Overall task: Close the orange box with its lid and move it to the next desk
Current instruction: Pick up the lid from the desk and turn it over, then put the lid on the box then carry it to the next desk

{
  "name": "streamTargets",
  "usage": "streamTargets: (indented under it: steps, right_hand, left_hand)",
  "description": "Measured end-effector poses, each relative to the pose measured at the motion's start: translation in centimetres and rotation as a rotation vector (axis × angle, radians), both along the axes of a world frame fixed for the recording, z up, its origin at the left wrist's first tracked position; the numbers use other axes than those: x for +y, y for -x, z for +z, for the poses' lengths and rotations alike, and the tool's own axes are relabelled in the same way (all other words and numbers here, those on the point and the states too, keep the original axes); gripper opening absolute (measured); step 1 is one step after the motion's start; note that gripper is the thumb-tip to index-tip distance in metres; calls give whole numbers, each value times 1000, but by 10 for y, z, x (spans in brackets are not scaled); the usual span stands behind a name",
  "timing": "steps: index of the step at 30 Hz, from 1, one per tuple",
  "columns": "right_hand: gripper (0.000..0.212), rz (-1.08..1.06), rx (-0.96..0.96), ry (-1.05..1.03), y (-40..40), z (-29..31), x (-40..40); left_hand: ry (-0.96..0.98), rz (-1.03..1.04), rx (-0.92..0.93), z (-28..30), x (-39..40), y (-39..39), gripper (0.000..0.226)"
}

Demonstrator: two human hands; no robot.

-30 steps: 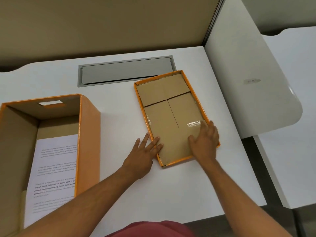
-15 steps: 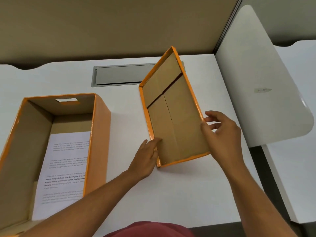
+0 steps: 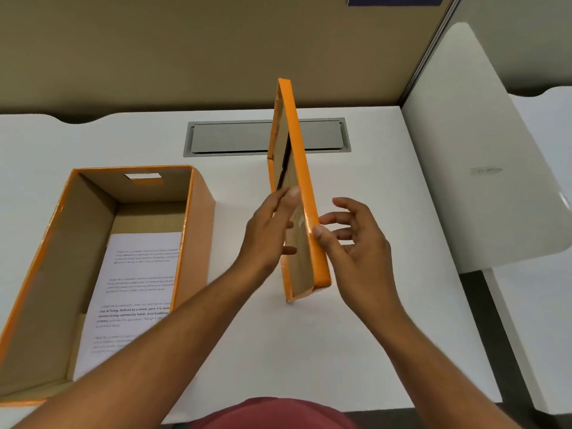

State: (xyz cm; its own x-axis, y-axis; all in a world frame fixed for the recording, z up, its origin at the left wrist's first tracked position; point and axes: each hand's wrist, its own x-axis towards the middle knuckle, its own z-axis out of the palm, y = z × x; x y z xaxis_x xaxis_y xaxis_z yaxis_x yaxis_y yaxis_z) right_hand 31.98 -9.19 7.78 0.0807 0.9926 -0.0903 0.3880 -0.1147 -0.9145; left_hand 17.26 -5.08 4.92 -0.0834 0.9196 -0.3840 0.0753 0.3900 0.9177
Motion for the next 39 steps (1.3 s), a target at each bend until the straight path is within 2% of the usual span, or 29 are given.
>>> streamTargets:
  steps: [2,4,6,9,11,13,16,18,20,23,27,34,39]
  right_hand:
    - [36,-14,90,13,1,-3,-3]
    - [29,-51,211,64,2,-9,-4]
    - [27,-108,298,134,3,-19,-3]
    - [22,-173,318,231,3,-48,-1]
    - [20,-168,286,306,3,-71,2]
    - [34,-149,226,398,5,-86,6]
    - [58,-168,178,498,9,-96,12]
    - [62,-191,181,471,12,-100,11]
    - [59,-216,190,419,18,-99,8]
    - [50,-221,186,350,33,-87,-1]
    - [45,-205,165,259,63,-68,-21]
    - [47,-106,114,142,145,-33,-53]
    - [34,-47,33,111,211,-31,-76]
  left_hand:
    - [20,-81,60,19,8,-1,77]
    - [10,-117,156,27,10,-1,73]
    - [-30,-102,226,29,8,2,51]
    - [-88,-35,274,33,0,15,25]
    - [-75,39,191,37,-5,32,18]
    - [-3,81,65,38,-11,52,24]
    - [102,65,-125,36,-20,80,56]
    - [107,48,-185,33,-27,97,76]
    - [75,31,-179,31,-33,113,82]
    - [0,54,-105,29,-41,136,72]
    - [-97,217,37,27,-50,172,52]
    - [-170,262,308,34,-88,271,46]
    - [-95,356,406,17,-122,338,58]
